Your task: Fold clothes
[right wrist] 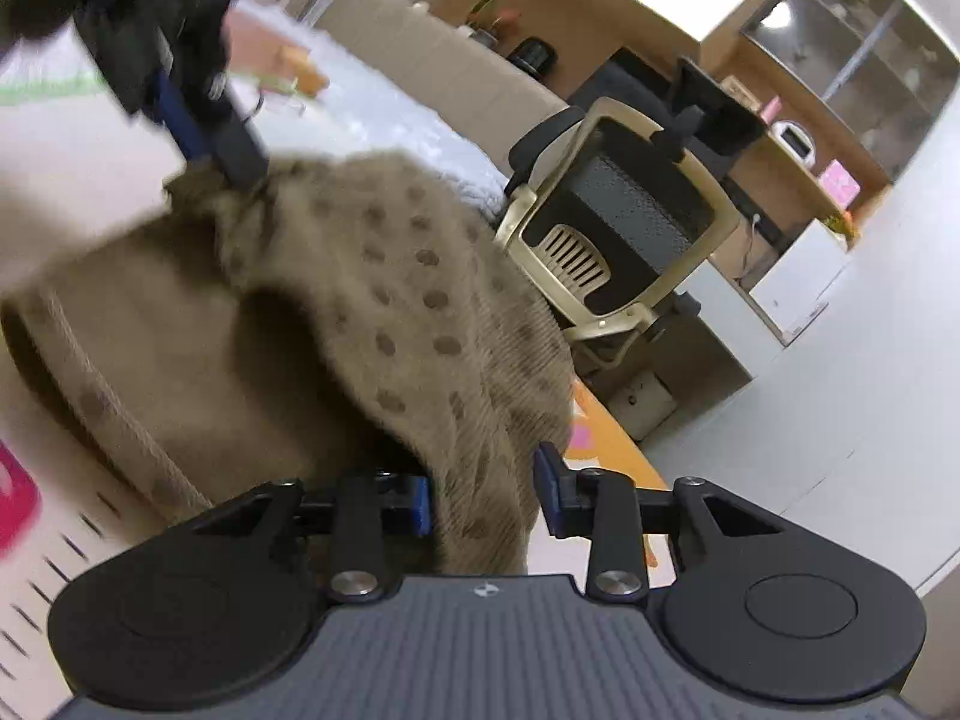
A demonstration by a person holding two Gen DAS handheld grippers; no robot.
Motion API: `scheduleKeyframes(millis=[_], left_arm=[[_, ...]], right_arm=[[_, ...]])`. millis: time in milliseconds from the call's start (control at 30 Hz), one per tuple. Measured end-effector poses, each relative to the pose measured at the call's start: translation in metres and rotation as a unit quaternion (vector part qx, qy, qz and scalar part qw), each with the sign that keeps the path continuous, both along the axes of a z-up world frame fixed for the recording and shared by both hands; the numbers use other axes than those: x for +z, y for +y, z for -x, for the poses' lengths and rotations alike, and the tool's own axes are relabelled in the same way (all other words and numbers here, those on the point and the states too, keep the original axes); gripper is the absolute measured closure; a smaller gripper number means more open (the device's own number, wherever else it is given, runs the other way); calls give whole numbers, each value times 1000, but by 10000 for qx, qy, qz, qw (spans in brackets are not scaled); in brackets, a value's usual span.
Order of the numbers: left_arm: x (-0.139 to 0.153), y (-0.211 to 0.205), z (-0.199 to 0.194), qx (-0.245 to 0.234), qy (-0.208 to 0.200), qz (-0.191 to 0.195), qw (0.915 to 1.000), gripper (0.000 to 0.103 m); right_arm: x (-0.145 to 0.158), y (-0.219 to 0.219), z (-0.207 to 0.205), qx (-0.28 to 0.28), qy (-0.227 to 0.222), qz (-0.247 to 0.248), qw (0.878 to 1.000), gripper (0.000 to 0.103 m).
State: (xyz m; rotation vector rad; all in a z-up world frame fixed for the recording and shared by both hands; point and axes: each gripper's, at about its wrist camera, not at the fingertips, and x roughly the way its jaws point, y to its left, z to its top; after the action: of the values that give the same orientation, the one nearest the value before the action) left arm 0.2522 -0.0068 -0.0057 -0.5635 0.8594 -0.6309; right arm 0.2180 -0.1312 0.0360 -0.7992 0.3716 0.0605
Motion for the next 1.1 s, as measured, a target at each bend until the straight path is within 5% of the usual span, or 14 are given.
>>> scheduleKeyframes(millis=[167,233,467,567,633,767,900,1000,1033,1100], left_arm=[[12,1,-1,-44,-197,76,9998,89],[11,0,0,-69,-207,-6,9998,88],[-19,4,11,-375,200,-369,9984,89],[-12,14,18,-444,32,-483,9978,77],[-2,23,19,-353,-165,-377,9985,65],[16,22,12,-139,-494,-213,9985,53],[13,-1,4,-157,-589,-642,9961,37],[-1,-10,-6,-165,-329,-841,9958,47],[-4,-10,-7,-149,-270,-869,9957,61],[-7,-8,-6,-172,-293,-914,9952,64]], right_arm=[[68,-12,-7,-227,-1241,-131,9919,86],[76,-15,-3,-211,-1269,-98,9916,83],[2,-49,19,-764,325,-147,9964,68],[16,-75,33,-853,495,-915,9909,53],[33,-91,38,-871,560,-1587,9819,53],[76,-117,20,-708,529,-3219,9426,52],[88,-95,-31,-433,468,-2937,9538,51],[76,-83,-79,-355,931,-3002,9487,51],[67,-77,-93,-357,1056,-2914,9501,51],[46,-63,-121,-393,1164,-2522,9598,51]])
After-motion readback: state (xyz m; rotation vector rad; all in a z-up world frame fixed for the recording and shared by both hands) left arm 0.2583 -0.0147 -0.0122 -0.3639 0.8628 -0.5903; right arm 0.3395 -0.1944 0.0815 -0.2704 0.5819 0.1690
